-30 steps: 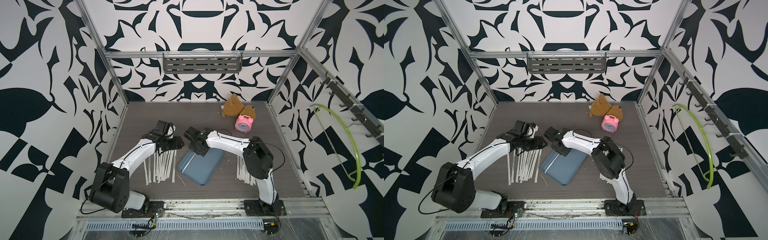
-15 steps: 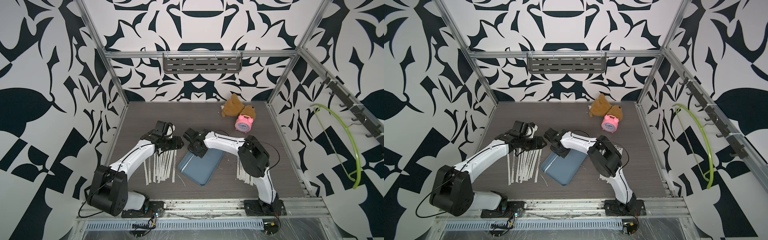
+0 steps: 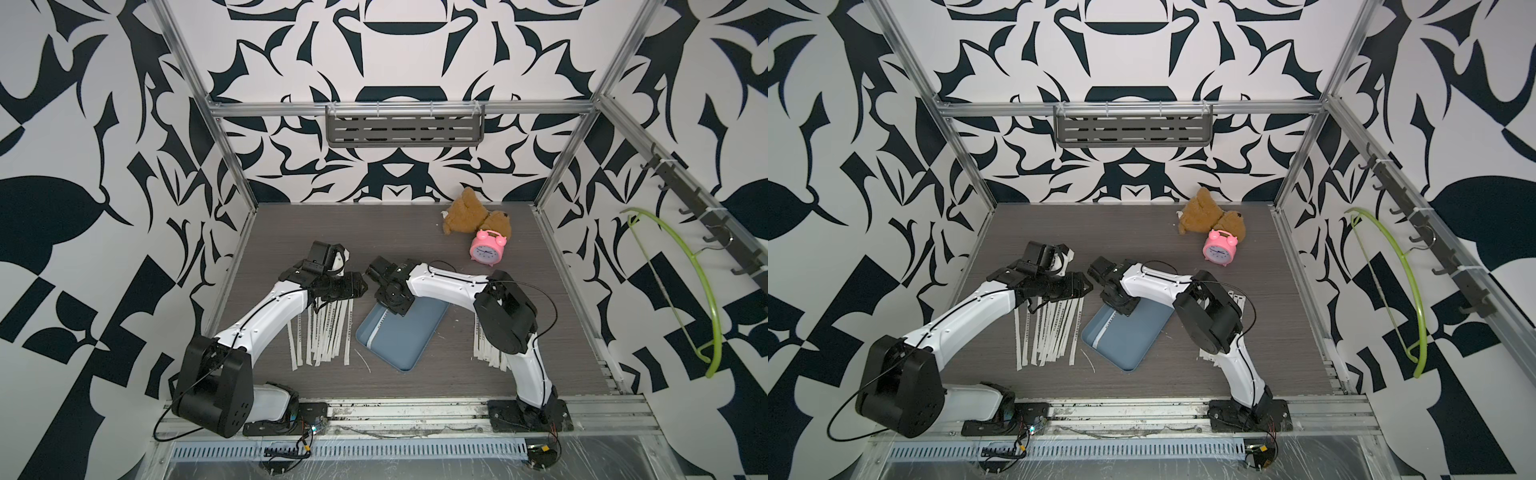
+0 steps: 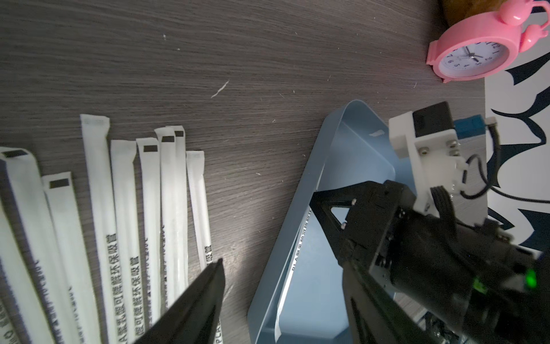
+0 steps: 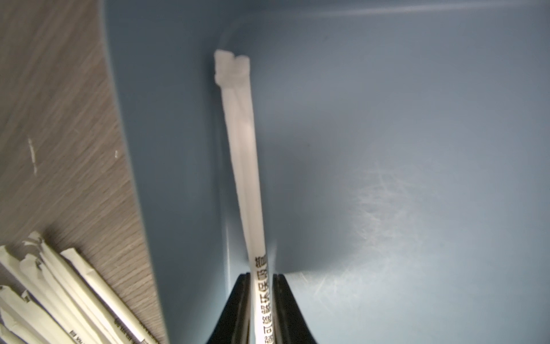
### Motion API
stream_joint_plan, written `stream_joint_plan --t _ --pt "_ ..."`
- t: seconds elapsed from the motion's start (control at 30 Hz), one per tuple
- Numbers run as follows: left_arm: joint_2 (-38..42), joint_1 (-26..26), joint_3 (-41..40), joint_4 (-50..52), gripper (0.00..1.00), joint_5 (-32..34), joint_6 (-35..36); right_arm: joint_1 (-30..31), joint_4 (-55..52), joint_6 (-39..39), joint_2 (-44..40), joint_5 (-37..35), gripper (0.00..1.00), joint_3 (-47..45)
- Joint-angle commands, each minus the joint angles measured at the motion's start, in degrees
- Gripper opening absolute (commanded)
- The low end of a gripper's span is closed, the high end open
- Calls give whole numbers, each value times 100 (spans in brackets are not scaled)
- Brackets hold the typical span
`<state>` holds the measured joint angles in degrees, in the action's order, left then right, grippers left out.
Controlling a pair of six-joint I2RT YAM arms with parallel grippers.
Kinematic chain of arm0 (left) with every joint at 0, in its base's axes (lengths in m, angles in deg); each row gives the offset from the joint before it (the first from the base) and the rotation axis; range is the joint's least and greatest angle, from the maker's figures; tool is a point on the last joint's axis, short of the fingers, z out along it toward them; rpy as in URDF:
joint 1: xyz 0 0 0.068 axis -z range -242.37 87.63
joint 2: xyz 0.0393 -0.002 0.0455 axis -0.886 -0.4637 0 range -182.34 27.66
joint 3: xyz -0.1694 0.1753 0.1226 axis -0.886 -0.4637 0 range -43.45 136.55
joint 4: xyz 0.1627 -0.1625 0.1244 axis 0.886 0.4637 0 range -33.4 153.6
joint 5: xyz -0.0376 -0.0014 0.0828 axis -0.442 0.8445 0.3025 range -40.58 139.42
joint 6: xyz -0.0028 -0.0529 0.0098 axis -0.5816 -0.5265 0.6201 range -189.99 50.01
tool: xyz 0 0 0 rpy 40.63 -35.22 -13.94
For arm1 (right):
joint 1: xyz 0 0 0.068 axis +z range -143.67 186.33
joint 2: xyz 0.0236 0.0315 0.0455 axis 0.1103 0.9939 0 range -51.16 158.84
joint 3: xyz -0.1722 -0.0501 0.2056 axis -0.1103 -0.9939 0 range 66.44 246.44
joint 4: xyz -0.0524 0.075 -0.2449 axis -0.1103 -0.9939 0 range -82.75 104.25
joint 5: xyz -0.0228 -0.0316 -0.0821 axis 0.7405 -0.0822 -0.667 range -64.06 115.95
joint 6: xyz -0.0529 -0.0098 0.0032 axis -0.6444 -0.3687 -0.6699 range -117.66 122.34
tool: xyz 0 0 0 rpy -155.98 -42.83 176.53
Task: Put the straws into the storage box
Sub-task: Place the straw in the storage box.
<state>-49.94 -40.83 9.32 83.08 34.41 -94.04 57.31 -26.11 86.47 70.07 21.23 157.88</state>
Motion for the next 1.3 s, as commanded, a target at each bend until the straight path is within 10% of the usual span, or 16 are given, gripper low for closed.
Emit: stream_joint_plan --t 0.0,1.27 --pt "139 -9 -129 162 69 -29 -25 -10 -8 -208 -328 -73 21 -30" --pt "-345 14 -738 425 44 619 -645 105 432 -953 -1240 69 11 -847"
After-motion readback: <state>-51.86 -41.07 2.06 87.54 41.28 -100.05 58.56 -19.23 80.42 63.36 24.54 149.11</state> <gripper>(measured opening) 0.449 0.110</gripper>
